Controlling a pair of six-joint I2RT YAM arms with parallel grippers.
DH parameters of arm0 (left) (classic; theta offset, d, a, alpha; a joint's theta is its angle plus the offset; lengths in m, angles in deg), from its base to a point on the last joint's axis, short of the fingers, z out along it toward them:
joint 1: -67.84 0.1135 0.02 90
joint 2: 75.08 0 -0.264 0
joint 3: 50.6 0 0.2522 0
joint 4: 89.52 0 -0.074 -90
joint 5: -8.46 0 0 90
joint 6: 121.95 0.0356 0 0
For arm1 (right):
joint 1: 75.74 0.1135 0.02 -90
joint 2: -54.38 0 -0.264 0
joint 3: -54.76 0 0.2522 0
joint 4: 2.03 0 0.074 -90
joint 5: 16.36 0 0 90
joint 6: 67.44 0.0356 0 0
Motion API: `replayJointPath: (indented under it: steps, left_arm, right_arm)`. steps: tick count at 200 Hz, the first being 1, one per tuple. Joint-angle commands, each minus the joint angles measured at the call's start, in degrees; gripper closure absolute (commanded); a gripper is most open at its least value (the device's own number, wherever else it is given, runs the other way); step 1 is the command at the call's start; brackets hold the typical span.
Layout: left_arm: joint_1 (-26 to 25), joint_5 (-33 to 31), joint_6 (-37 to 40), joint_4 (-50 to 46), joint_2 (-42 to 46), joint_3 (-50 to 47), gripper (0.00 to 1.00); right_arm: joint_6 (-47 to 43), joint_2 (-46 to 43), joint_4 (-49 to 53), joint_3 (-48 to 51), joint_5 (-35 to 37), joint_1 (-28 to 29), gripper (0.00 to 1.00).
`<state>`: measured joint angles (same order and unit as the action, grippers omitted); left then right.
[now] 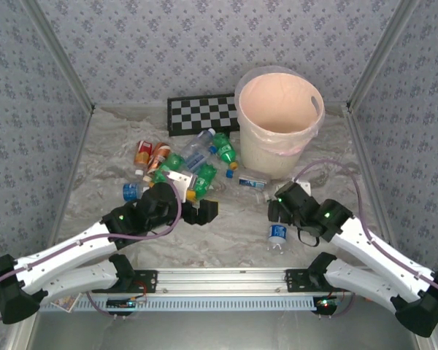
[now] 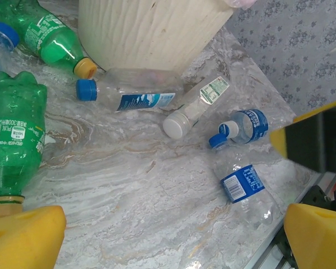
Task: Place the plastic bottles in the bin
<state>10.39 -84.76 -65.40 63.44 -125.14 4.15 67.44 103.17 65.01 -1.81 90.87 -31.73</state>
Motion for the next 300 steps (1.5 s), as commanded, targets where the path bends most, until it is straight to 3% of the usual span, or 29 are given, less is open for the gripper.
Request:
replayJointPath:
  steps: [1,81,115,153,181,252,300]
  left_arm:
    - [-0.3,1.6,0.8,2.2,-0.4,0.0,0.0]
    - [-0.4,1.6,0.5,1.6,-0.7,0.7,0.0]
    - [-0.4,1.6,0.6,1.1,-0.5,1.2,0.0]
    - [-0.5,1.6,0.7,0.6,-0.5,1.5,0.0]
    - [-0.4,1.6,0.4,0.6,-0.6,1.4,0.0]
    - [-0.4,1.2,0.1,0.7,-0.6,0.9,0.0]
    - [-0.5,-0.9,-0.5,0.8,-0.1,0.8,0.0]
  right_arm:
    - [4.3,0.0,-2.5,3.3,-4.0,0.6,0.14]
    - [7.9,5.5,-11.6,12.8,-10.8,0.6,0.15]
    - [8.2,7.5,-14.0,14.7,-10.4,0.7,0.17]
    - [8.2,9.3,-16.5,16.2,-10.7,0.8,0.23]
    - [7.4,9.4,-17.2,16.2,-10.9,0.9,0.36]
    - [7.2,2.8,-10.8,10.8,-4.1,4.9,0.48]
    - [5.2,1.0,-4.5,2.9,1.8,7.9,0.47]
